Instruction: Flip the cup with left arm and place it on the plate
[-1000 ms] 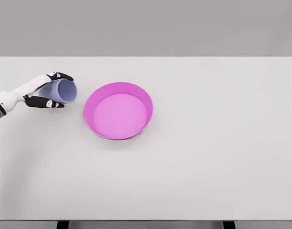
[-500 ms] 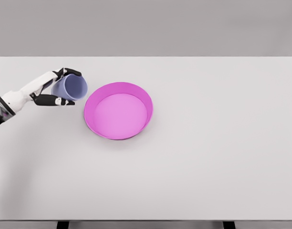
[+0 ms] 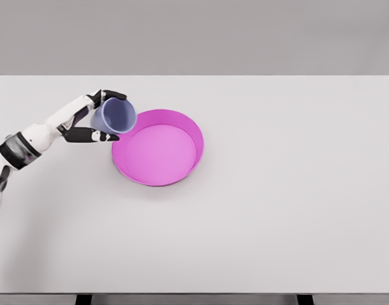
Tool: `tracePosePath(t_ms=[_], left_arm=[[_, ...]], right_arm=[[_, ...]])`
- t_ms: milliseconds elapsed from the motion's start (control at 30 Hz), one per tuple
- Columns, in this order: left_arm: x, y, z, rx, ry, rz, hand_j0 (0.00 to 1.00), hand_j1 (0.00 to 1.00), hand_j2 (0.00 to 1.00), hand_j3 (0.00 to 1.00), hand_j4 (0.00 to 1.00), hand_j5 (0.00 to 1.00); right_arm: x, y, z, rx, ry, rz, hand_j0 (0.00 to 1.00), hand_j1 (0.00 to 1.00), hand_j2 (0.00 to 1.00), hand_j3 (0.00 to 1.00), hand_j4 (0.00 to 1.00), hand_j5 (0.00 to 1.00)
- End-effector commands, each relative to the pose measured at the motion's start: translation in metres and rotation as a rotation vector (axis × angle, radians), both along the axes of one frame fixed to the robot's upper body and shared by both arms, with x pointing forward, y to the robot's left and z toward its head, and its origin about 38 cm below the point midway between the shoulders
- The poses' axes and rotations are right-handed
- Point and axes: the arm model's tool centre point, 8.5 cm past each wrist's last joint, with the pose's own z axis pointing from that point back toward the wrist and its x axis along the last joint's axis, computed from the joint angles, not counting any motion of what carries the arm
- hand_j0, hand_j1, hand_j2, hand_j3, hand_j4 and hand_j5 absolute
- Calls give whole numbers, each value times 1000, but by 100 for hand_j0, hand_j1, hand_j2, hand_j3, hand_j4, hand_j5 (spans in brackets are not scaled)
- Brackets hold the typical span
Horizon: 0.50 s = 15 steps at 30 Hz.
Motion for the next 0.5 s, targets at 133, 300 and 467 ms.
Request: tracePosePath(t_ms=[133, 300, 467], left_arm=[[-4, -19, 3, -62, 5, -51, 63, 63, 63, 63, 63, 63], [-10, -39, -1, -58, 15, -112, 64, 64, 64, 64, 64, 64], [-18, -57, -10, -94, 49, -160, 65, 65, 65, 65, 65, 65]], right_arm=[[0, 0, 0, 0, 0, 0, 100, 100, 100, 100, 100, 100], [0, 0, 0, 0, 0, 0, 100, 100, 100, 100, 100, 100], [0, 0, 0, 0, 0, 0, 100, 100, 100, 100, 100, 100]])
